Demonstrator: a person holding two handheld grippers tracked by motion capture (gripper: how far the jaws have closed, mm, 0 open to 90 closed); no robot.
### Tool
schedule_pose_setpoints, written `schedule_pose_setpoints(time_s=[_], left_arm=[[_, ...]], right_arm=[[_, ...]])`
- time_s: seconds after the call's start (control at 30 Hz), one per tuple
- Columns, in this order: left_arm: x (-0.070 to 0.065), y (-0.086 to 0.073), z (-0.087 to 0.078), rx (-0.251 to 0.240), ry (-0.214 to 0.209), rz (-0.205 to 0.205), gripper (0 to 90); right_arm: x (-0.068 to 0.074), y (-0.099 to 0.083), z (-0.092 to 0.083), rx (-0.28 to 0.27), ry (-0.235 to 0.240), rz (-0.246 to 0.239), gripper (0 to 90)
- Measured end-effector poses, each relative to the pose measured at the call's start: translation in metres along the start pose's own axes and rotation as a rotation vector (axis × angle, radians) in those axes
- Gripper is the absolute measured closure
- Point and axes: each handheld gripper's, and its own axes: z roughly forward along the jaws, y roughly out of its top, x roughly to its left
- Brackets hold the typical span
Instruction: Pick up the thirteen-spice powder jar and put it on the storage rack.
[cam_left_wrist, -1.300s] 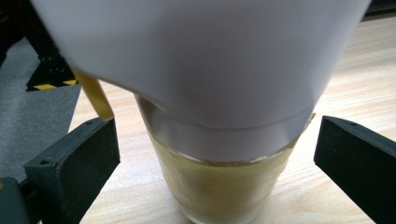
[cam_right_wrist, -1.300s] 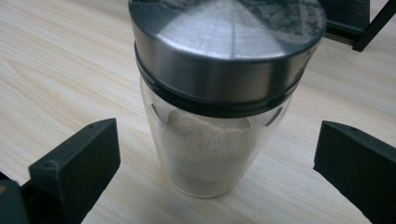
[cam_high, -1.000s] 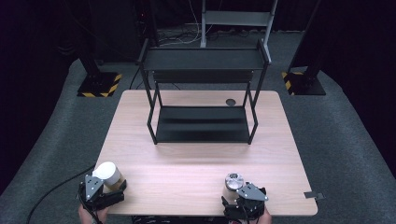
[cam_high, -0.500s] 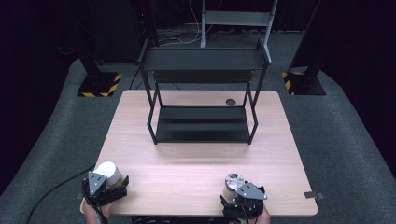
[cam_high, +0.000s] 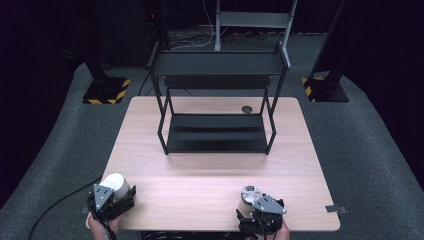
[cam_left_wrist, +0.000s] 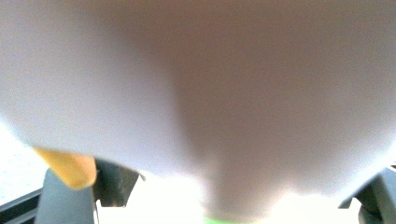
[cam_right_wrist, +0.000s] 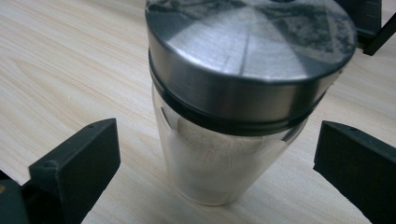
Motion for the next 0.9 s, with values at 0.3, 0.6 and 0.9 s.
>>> schedule_pose_setpoints(time_s=[0.3, 0.6, 0.9], left_arm=[[0.005, -0.001, -0.002, -0.002, -0.032, -0.002, 30.3], [0.005, 0.007, -0.002, 0.003, -0.057, 0.01, 30.4], [0.001, 0.023, 0.001, -0.013, -0.091, 0.042, 30.4]], right_arm=[[-0.001, 0.0, -0.001, 0.001, 0.001, 0.0, 0.0], [-0.002, 0.0, -0.002, -0.004, -0.001, 0.003, 0.0], [-0.002, 0.001, -0.002, -0.008, 0.002, -0.001, 0.0]])
